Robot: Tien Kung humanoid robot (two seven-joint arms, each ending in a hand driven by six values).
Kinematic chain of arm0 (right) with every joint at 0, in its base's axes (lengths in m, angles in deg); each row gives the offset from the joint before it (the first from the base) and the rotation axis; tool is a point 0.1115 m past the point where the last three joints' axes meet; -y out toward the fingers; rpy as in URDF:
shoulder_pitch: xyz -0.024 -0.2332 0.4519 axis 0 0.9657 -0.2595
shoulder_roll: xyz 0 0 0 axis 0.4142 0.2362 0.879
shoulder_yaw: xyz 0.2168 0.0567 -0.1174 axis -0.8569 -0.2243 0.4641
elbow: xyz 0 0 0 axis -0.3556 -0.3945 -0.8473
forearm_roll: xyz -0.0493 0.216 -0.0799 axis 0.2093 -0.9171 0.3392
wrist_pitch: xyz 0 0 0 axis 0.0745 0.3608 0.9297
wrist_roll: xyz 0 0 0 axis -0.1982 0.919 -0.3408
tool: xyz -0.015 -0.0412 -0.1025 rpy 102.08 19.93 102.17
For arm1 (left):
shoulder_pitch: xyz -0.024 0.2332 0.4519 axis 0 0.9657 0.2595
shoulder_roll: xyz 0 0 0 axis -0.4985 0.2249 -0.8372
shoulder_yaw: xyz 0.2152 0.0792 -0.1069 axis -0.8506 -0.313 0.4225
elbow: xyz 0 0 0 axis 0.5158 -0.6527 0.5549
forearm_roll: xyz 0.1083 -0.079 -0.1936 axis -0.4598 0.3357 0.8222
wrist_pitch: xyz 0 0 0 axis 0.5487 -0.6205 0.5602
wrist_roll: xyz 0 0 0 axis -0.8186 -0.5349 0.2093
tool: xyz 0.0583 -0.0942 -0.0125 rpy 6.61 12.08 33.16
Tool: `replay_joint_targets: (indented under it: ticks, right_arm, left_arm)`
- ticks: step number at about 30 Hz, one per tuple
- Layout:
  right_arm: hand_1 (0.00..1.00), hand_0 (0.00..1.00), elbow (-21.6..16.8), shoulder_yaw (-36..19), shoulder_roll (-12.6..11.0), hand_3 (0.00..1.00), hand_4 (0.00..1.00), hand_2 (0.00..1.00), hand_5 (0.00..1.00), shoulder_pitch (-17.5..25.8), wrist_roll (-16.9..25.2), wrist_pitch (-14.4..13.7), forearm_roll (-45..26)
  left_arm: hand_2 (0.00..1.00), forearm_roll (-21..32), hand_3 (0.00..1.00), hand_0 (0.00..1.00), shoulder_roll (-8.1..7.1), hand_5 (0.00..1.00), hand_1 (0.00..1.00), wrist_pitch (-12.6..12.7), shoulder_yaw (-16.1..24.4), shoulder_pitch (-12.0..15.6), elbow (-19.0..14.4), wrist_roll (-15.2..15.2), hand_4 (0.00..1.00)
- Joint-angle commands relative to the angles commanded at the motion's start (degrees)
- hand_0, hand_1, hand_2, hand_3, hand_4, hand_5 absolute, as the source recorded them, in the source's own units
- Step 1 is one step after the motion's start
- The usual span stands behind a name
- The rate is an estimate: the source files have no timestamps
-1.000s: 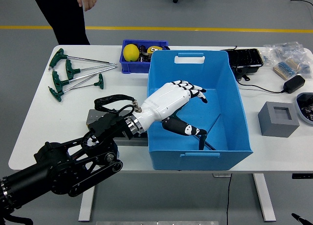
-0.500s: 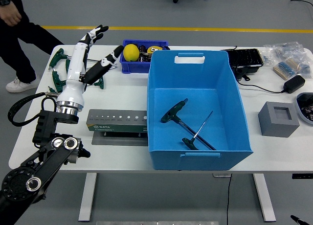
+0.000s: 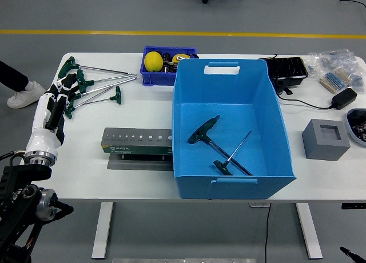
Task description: Lift tool from toolbox,place it in box,lift tool from toolbox,place it in box
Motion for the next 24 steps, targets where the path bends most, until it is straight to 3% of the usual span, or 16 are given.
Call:
replay_joint_targets:
  ticks: [9, 24]
  right_arm:
    - [0.691, 0.772, 0.0, -0.3, -0.2, 0.69, 0.973, 0.73, 0.771, -0.7, 0.0, 0.0, 0.5]
    - [0.691, 0.772, 0.0, 0.4, -0.1, 0.69, 0.973, 0.73, 0.771, -0.7, 0.0, 0.0, -0.1]
  left_arm:
    - [0.867, -0.1, 0.77, 0.821, 1.07, 0.825, 0.82, 0.5, 0.8, -2.7, 0.2, 1.4, 0.998]
    - [0.863, 1.4, 0.77, 0.817, 1.38, 0.85, 0.816, 0.0, 0.5, -2.5, 1.0, 1.6, 0.998]
